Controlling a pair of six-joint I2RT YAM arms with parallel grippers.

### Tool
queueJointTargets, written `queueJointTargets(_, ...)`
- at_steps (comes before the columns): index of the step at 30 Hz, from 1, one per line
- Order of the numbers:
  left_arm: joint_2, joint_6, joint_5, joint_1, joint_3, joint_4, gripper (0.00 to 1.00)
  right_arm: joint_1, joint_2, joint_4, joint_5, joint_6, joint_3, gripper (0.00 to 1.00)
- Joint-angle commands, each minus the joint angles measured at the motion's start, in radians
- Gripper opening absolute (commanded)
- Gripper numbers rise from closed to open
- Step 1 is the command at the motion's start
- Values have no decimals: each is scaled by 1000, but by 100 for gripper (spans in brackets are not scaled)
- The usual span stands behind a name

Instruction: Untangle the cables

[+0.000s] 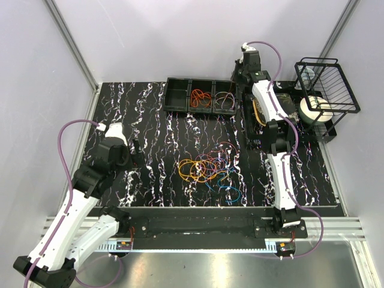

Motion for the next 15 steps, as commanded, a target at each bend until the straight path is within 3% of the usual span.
queueJointTargets(1,-8,1,1,6,0,50,95,14,15,31,-15,-13,-43,1)
queueJointTargets(15,-8,3,5,13,0,50,95,66,59,22,103,-87,-73,1)
